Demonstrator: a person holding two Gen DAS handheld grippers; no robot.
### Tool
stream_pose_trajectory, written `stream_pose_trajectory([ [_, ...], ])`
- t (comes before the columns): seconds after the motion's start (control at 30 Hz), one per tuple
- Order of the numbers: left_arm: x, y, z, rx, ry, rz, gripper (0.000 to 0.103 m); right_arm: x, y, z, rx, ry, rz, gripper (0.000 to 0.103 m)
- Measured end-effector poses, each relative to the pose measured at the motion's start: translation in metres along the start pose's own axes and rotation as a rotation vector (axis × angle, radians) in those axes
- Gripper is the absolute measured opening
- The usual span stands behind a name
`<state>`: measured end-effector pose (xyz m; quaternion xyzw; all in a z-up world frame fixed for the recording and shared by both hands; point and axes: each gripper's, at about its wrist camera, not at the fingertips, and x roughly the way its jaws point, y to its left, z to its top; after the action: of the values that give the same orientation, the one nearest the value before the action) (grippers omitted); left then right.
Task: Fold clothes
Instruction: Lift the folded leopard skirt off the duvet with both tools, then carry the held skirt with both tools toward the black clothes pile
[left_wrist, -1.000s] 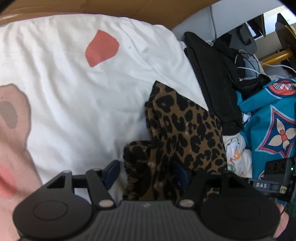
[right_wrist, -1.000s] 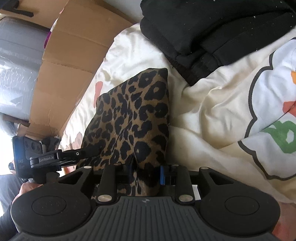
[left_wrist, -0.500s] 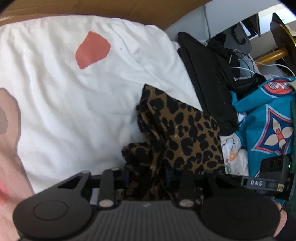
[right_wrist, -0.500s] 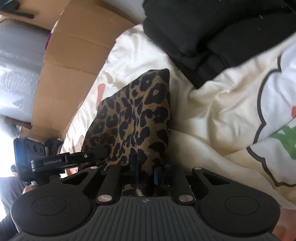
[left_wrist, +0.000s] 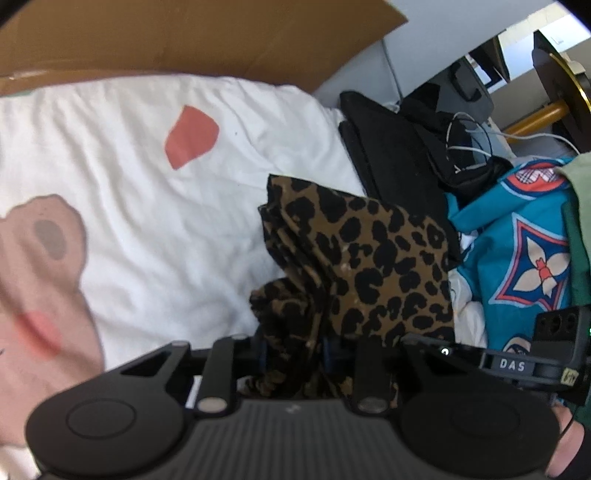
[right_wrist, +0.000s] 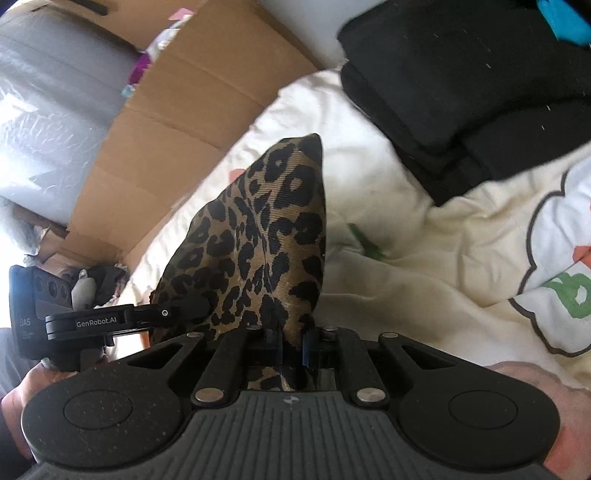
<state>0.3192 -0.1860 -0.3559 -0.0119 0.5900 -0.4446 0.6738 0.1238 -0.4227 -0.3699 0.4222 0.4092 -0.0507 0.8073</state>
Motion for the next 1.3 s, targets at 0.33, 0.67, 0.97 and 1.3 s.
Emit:
stream_pose_trajectory([
  [0.33,-0.048,-0.019,-0.006,-0.036,-0.073,0.051,0.027,-0.022,0.051,0.008,-0.15,0.003,-0.012,0.006],
  [0.67,-0.118,-0.064,0.002,-0.043,-0.171,0.089,0.027,-0.077,0.106,0.023,-0.253,-0.038,0.002,0.006],
  [0.97,-0.186,-0.112,0.011,-0.054,-0.28,0.136,0.027,-0.136,0.164,0.039,-0.367,-0.104,0.031,0.006],
  [1.3,-0.27,-0.177,0.025,0.006,-0.391,0.182,0.027,-0.205,0.235,0.063,-0.462,-0.178,0.051,0.006],
])
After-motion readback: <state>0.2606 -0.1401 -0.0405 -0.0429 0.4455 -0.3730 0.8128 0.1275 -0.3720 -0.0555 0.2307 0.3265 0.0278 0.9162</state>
